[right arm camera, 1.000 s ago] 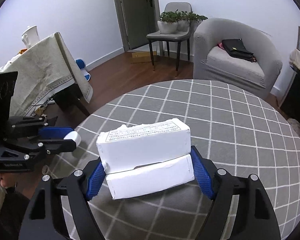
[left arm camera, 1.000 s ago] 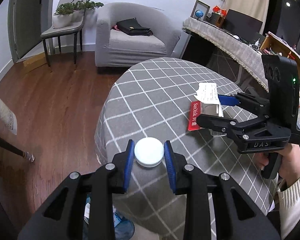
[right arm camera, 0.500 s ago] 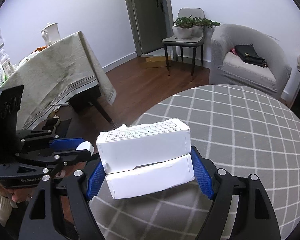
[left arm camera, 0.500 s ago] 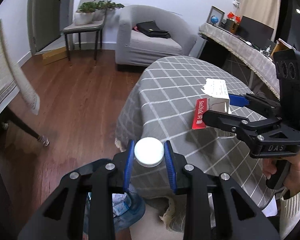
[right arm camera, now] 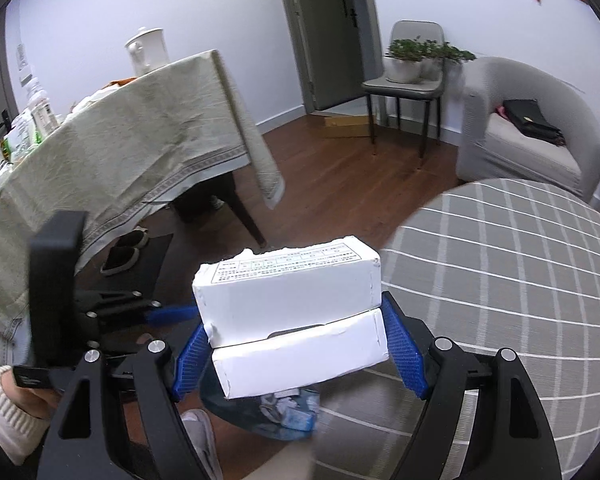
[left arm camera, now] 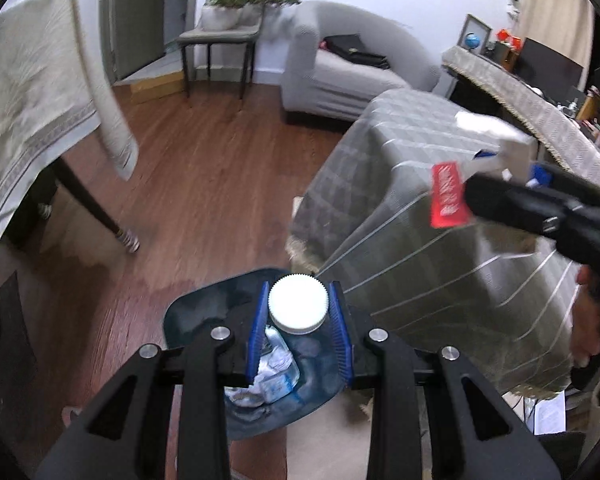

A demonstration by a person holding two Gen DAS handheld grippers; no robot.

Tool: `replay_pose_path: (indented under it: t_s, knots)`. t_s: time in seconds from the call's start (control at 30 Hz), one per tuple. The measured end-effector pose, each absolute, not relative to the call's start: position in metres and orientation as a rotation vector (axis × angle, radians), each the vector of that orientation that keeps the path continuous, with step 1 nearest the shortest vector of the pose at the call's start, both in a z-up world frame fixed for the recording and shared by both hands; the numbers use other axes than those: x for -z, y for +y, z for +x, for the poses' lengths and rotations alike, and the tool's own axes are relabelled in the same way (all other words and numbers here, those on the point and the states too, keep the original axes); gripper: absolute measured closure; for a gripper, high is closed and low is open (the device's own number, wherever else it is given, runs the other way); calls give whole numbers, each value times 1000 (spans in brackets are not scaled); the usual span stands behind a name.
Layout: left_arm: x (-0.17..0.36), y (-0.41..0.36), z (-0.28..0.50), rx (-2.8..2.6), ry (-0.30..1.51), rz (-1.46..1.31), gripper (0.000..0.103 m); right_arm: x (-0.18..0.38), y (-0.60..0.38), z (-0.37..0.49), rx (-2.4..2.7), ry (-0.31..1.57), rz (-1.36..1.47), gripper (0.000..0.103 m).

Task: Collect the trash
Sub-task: 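Carry the white cap and white box from the table over the teal bin, then open the left tool to drop the white cap into the teal bin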

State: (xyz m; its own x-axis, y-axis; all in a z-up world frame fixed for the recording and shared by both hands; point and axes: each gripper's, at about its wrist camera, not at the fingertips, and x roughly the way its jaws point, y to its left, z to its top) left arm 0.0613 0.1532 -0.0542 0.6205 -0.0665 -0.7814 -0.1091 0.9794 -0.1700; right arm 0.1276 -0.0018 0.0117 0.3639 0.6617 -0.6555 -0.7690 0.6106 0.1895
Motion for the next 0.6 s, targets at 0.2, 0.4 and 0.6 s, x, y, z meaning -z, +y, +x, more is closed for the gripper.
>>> replay_pose_path:
  t_s: [0.2, 0.4, 0.6]
  knots:
    - [68, 176, 51, -55, 923, -251, 71, -8, 25, 113, -955, 767, -171, 24]
    - [100, 192, 46, -83, 985, -274, 71, 2, 44, 109, -970, 791, -187, 24]
    - [133, 192, 44, -78, 1057, -260, 71, 11, 59, 112, -966, 820, -180, 24]
